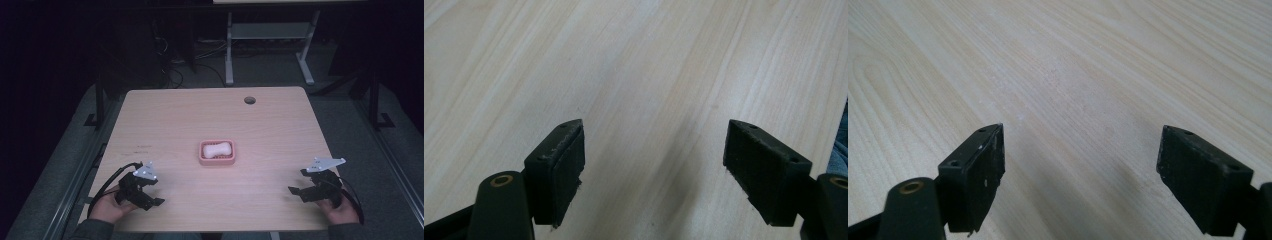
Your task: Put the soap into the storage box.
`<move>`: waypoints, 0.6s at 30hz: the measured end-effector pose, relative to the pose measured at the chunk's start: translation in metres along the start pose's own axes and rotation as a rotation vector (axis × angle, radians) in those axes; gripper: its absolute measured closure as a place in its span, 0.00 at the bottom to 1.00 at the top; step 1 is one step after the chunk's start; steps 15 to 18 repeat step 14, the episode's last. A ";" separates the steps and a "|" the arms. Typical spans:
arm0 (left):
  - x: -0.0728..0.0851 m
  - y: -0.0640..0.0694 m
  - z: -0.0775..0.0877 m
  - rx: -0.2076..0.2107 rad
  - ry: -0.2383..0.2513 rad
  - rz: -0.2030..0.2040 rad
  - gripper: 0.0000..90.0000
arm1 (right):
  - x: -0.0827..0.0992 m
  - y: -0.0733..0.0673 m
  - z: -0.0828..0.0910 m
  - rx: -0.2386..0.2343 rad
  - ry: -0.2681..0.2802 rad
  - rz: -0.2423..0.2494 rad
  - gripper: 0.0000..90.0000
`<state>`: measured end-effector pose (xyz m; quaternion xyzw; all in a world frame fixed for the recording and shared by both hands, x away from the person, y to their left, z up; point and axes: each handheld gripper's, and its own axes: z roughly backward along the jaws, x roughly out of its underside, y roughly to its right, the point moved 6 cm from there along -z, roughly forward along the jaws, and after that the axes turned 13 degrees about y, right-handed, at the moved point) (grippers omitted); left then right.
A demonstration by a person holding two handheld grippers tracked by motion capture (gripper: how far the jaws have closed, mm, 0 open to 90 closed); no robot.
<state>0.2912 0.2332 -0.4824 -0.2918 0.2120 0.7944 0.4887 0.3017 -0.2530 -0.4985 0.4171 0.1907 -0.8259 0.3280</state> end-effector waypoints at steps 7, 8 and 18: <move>0.010 0.005 0.000 -0.019 0.011 0.017 0.23 | 0.001 -0.001 0.001 -0.004 0.004 0.005 0.21; 0.010 0.006 0.000 -0.023 0.017 0.019 0.22 | 0.000 -0.001 0.001 -0.005 0.005 0.009 0.21; 0.011 0.009 0.000 -0.021 0.033 0.013 0.20 | -0.003 -0.005 0.001 -0.009 0.014 0.021 0.21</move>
